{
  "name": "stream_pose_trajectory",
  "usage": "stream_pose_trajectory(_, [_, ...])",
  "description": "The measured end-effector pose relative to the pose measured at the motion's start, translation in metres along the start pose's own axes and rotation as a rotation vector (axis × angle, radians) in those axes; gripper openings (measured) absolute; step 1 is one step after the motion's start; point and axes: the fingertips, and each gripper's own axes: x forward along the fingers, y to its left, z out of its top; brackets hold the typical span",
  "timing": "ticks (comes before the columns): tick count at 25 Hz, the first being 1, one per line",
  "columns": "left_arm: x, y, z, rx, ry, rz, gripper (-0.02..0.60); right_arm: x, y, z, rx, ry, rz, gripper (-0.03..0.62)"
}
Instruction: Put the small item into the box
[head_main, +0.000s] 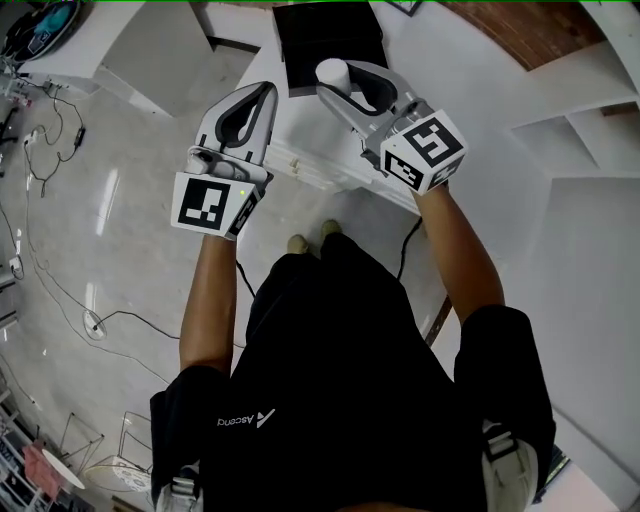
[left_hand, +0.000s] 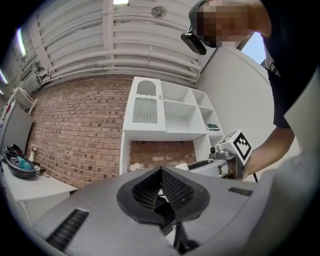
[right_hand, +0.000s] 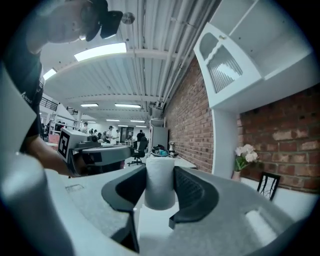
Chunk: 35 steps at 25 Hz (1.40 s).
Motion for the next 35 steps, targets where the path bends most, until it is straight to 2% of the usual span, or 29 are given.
stream_pose_trajectory(12, [0.044,0.039,-0.033,-0.028,0.042,0.080,-0.002,0.081,-0.080,-0.073,0.030,0.307,0.061,0.169])
stream_pose_trajectory(21, [0.066,0.049,-0.053,-0.001,0.030,0.140,-0.002,0.114,-0.093,-0.127,0.029,0.547,0.177,0.170])
stream_pose_trajectory(31, [0.067,0.073,-0.063,-0.028,0.047,0.131,-0.002,0.141,-0.101,-0.184,0.021,0.767,0.154,0.170])
stream_pose_trajectory(35, [0.064,0.076,-0.070,-0.064,0.073,0.123,-0.002,0.144,-0.107,-0.210,0.019,0.838,0.140,0.170])
